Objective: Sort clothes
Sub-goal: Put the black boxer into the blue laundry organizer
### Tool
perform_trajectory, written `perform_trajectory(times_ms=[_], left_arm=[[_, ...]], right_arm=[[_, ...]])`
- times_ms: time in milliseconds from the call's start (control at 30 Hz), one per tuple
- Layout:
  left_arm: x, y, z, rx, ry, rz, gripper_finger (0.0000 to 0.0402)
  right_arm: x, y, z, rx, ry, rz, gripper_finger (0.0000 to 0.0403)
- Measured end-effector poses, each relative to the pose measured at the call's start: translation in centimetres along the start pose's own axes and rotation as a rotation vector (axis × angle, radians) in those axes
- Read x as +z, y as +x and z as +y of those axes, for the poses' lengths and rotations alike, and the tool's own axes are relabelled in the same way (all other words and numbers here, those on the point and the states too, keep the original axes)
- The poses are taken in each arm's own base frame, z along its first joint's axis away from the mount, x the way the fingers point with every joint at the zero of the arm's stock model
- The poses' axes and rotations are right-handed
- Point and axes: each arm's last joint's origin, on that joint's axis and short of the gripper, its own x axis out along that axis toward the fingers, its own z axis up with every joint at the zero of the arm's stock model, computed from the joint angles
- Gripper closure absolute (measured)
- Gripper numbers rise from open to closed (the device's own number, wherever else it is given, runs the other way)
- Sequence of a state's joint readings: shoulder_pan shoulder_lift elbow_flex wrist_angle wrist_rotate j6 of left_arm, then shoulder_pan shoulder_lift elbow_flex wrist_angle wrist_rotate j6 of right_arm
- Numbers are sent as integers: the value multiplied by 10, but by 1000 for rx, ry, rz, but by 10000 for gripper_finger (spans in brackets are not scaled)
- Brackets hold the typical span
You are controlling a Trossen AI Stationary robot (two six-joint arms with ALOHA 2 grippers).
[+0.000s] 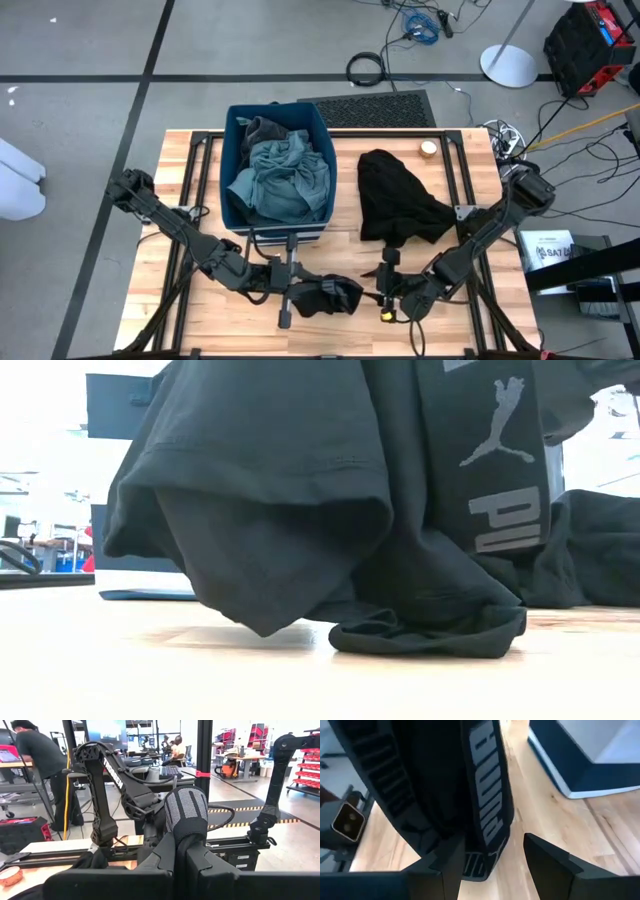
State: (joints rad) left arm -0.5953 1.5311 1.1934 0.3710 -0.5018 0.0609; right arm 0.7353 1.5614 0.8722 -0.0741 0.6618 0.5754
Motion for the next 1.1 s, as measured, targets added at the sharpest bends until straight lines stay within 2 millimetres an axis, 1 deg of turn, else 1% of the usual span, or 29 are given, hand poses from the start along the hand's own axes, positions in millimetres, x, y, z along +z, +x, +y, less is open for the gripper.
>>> perform_trajectory(times_ms=[200,367,433,467,533,633,667,767,867,1000,1100], left_arm=[[0,0,0,0,4,-1,391],[0,0,0,0,5,-1,391],[0,0,0,0,5,-1,391],[0,0,0,-1,5,-1,391],[0,-1,-2,-5,5,-1,391],[0,-3,-6,-19,7,5,391],[-1,-4,-8,-24,9,9,391],[-1,-6,-12,-36,11,11,391],[0,-7,-13,-38,11,11,391],[0,-7,-12,-14,18,3,391],[5,-6,-10,24,51,-37,391]], right_arm=[[-3,14,3,27,3,4,215],[-14,34,-2,-55,23,29,217],[-20,44,-6,-85,40,51,227],[-23,48,-8,-97,49,65,238],[-28,54,-11,-121,60,94,275],[-29,51,-14,-101,66,164,362],[-26,48,-14,-84,64,186,382],[-3,31,-11,-65,74,176,395],[25,8,-10,-86,25,169,401],[71,-30,-13,-163,-56,174,402],[99,-56,-22,-276,-126,204,402]])
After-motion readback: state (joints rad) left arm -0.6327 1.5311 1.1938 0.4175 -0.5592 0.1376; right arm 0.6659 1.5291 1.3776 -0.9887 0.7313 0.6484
